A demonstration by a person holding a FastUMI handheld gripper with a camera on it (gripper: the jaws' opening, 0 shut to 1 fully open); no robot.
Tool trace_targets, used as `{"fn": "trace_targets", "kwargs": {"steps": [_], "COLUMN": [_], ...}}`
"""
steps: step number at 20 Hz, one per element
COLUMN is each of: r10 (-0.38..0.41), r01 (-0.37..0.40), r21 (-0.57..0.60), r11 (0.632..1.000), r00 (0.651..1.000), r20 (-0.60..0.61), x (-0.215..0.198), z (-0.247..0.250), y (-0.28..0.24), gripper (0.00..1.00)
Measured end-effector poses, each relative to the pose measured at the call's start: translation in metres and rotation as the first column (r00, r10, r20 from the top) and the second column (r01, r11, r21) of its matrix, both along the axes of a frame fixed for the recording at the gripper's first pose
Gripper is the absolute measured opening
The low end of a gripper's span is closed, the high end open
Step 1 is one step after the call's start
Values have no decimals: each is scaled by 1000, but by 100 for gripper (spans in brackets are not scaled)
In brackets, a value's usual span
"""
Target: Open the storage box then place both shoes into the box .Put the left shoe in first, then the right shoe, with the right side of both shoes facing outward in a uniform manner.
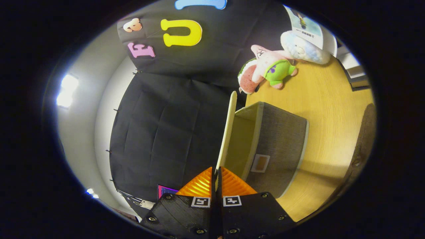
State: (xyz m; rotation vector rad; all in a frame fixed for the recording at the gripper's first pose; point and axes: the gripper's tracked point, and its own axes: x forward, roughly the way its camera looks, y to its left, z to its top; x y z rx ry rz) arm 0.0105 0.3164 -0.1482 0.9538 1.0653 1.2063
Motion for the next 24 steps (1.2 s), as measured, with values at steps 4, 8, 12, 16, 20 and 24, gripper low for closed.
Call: {"fn": "trace_targets", "kwargs": {"steps": [4,8,12,16,20,24], "r10": [15,50,91,117,148,193], "r01": [-16,-50,-92,-119,-143,-172], "r21": [10,-3,-4,0,-45,-130], "r11": [1000,999,996,993,989,976], "r00": [998,992,985,980,977,966], "r20": [56,115,147,162,154,170], "x": [6,6,-4,-13,-22,-33], "z": [40,69,87,101,92,60], "y": [22,60,112,173,241,305], "gripper": [0,0,0,0,0,0]}}
